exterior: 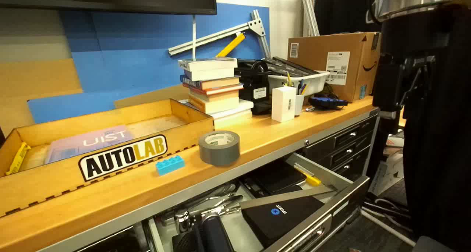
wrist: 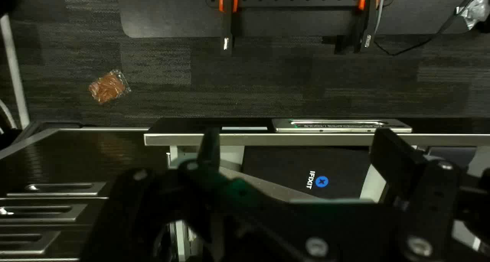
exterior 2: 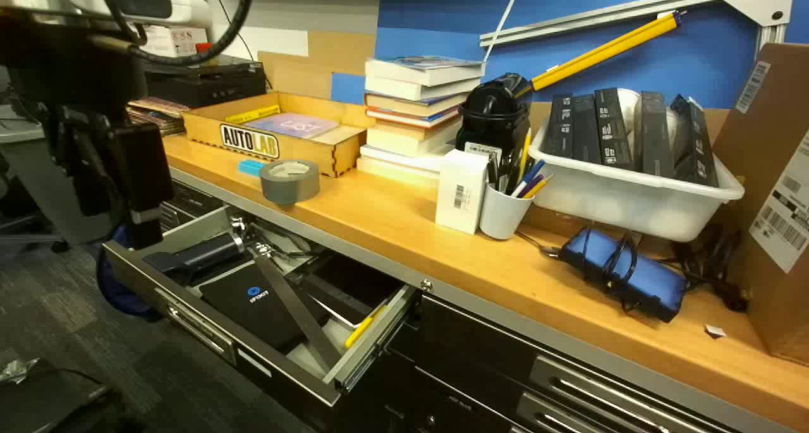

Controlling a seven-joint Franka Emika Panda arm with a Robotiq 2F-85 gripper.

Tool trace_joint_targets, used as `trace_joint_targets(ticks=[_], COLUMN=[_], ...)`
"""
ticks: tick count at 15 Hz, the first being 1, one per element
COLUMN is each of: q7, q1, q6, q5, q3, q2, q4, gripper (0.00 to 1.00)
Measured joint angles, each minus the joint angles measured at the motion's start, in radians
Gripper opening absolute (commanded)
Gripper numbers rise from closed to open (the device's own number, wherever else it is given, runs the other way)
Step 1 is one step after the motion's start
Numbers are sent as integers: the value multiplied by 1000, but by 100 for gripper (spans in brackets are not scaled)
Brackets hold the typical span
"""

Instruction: Pick up the blue object from the counter and put it in the open drawer and close it

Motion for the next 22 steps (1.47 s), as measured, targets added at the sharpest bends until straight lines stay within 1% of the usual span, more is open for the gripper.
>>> trace_joint_targets(ticks=[10, 13, 15, 17, 20, 22], q7=[0, 13, 19, 25, 59, 94], q1=[0, 11, 40, 85, 144, 167], q6=[1, 4, 25, 56, 122, 169], q5=[0, 6, 32, 63, 104, 121], q3=[0, 21, 54, 92, 155, 192], q2=[-3, 23, 78, 152, 290, 397], q4=[4, 11, 40, 84, 165, 230], gripper=[100, 100, 100, 100, 100, 100])
